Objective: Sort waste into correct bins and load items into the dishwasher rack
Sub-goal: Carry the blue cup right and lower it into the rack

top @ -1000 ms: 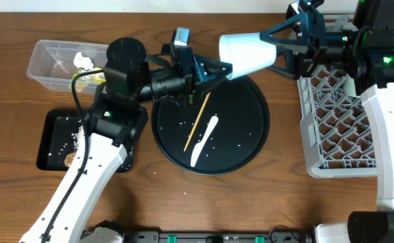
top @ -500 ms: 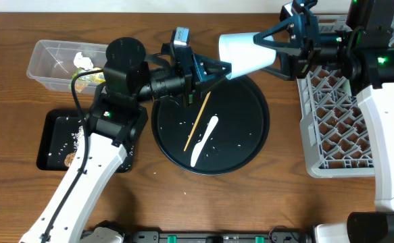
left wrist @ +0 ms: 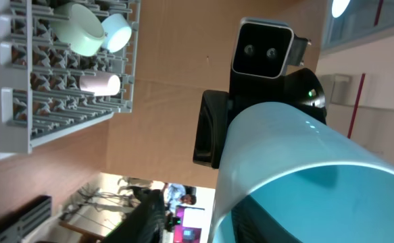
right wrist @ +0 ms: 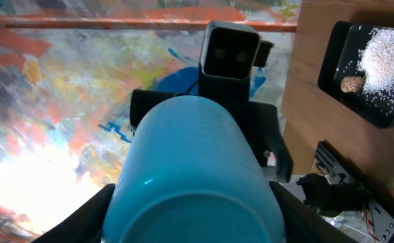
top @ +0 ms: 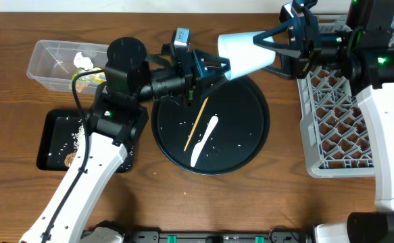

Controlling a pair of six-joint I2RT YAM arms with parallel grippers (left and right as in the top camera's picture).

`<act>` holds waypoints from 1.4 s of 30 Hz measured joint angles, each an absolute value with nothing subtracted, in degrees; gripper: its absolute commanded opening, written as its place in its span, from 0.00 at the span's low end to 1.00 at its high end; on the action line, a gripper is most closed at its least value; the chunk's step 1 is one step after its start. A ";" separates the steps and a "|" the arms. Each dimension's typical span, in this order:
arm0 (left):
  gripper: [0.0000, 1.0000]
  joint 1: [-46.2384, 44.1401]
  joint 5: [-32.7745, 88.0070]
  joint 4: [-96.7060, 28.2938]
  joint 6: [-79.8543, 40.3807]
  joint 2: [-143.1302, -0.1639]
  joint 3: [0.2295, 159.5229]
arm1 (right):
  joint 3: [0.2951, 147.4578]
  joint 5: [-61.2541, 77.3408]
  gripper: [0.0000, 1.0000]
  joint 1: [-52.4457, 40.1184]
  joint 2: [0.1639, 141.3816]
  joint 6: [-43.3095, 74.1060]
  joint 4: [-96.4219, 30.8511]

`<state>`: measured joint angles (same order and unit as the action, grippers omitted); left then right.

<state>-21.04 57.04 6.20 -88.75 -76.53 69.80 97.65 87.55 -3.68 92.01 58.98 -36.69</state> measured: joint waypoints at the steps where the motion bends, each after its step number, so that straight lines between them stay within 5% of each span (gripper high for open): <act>1: 0.39 -21.06 57.06 6.20 -88.84 -76.53 69.80 | 97.65 87.59 0.52 -3.68 92.01 58.98 -36.71; 30: 0.40 -21.04 57.10 3.27 -86.56 -76.75 69.80 | 97.65 85.71 0.45 13.34 92.01 60.40 -21.58; 42: 0.40 -21.06 57.69 3.22 -85.62 -76.75 69.80 | 97.69 74.08 0.48 14.13 92.01 55.72 -24.86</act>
